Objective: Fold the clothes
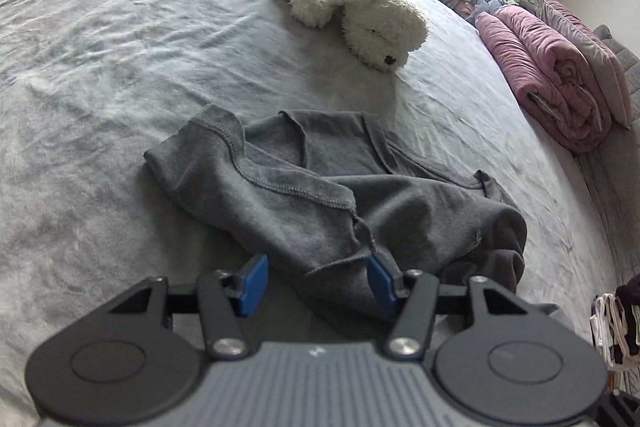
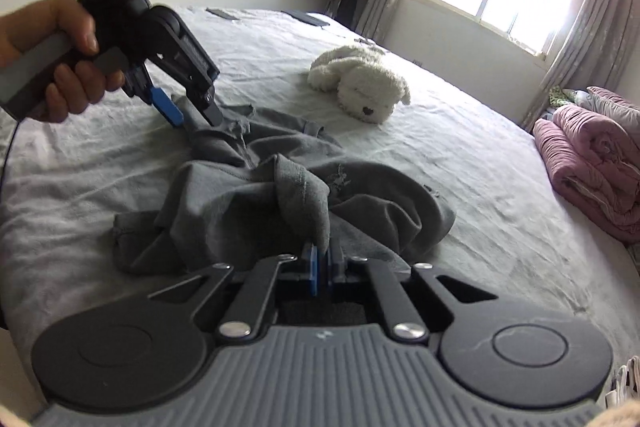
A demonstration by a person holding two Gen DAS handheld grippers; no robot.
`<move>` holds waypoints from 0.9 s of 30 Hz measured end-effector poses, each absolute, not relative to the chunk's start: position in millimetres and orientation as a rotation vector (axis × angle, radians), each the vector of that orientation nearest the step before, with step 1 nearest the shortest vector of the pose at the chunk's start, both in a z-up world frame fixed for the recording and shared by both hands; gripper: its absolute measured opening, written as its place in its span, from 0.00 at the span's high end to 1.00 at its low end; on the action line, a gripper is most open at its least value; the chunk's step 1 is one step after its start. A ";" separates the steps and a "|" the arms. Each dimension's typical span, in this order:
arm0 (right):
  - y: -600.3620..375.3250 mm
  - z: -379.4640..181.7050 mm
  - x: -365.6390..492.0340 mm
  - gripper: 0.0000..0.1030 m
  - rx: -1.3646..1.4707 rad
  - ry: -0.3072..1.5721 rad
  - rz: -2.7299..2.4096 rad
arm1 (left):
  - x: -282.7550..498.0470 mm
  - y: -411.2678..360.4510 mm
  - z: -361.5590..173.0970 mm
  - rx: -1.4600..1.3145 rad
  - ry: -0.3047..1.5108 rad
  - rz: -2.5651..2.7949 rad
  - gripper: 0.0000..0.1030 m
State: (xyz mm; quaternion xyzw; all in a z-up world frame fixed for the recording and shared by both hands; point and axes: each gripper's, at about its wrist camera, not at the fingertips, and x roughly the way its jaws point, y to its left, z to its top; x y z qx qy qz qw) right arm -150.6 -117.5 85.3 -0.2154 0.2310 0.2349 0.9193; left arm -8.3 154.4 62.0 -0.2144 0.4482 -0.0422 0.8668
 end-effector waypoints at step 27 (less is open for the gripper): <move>-198.5 110.5 -115.8 0.48 -0.126 0.623 0.615 | 30.0 142.8 43.0 -0.409 0.962 0.005 0.92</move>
